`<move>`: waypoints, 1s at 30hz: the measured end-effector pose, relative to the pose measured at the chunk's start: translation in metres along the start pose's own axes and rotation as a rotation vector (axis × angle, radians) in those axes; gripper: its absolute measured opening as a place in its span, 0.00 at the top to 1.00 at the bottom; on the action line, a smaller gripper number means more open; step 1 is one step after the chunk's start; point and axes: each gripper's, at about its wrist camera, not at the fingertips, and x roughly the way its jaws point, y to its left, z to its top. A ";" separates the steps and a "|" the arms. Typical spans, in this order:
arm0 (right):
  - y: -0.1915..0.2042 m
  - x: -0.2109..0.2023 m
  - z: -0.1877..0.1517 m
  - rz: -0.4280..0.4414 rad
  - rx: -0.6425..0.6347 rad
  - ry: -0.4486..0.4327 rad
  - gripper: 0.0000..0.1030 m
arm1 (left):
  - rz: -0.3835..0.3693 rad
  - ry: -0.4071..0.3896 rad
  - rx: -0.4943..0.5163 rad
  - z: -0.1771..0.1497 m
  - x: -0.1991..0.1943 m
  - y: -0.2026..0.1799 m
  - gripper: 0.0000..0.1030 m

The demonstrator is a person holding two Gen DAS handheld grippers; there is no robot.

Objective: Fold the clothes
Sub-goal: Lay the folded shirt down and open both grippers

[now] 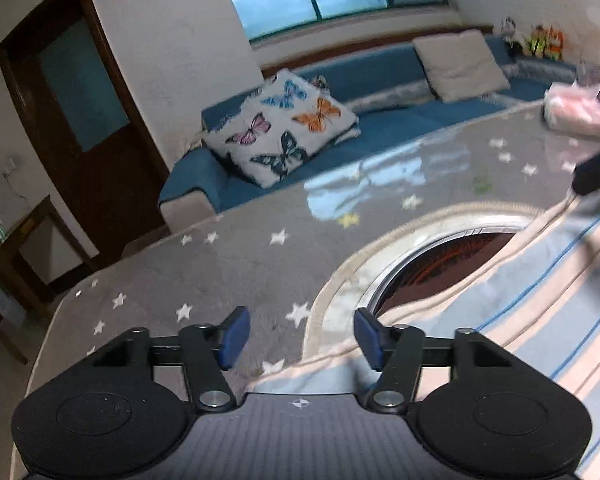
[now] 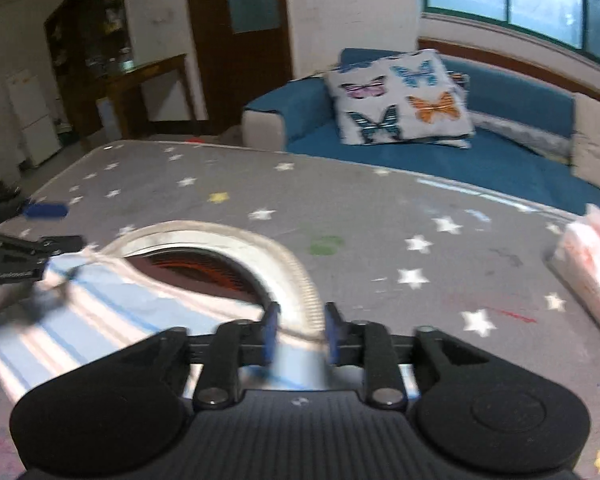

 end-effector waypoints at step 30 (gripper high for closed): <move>0.079 0.058 -0.004 0.039 -0.075 0.016 0.65 | 0.052 0.141 -0.062 -0.009 0.035 -0.008 0.02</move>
